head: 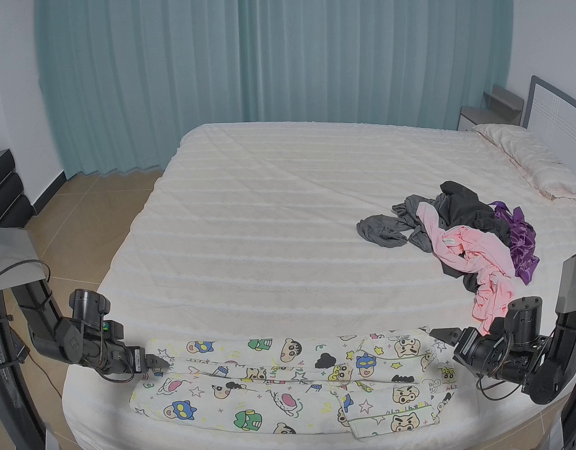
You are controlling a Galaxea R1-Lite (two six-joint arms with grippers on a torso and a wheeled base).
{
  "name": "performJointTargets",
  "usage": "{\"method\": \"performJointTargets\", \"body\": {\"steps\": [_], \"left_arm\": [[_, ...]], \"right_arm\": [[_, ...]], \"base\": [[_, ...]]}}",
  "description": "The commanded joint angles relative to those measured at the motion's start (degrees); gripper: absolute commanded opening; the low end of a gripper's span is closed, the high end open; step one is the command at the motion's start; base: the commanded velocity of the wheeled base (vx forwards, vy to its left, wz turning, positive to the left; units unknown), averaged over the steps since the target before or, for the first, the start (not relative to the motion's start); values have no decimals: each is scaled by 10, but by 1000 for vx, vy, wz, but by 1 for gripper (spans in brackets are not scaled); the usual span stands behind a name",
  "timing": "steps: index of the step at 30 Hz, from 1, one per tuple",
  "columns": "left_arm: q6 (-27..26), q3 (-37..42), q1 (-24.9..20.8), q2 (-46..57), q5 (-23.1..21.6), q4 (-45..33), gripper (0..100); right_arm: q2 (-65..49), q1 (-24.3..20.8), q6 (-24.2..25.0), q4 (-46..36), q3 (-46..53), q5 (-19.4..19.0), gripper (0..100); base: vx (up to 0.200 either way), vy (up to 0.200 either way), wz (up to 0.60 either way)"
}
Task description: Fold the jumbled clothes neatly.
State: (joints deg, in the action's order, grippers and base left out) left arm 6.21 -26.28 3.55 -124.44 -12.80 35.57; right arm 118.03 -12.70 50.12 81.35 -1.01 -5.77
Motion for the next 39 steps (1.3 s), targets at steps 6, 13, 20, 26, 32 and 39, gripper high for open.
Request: {"method": "performJointTargets", "body": {"steps": [6, 13, 20, 26, 32, 39], "left_arm": [[12, 13, -42, -31, 55, 27, 100], [14, 10, -51, -38, 79, 32, 0], [26, 9, -50, -35, 78, 32, 0], [44, 5, -45, -25, 72, 32, 0], [45, 10, -16, 16, 38, 26, 0], [38, -15, 55, 64, 1, -34, 0]], "right_arm": [[0, 0, 0, 0, 10, 0, 100], [0, 0, 0, 0, 10, 0, 100], [1, 0, 0, 0, 10, 0, 100], [1, 2, 1, 0, 10, 0, 100], [0, 4, 1, 0, 10, 0, 100], [0, 5, 2, 0, 10, 1, 100]], "base": [[0, 0, 0], [0, 0, 0], [0, 0, 0], [0, 0, 0], [0, 0, 0], [0, 0, 0]]}}
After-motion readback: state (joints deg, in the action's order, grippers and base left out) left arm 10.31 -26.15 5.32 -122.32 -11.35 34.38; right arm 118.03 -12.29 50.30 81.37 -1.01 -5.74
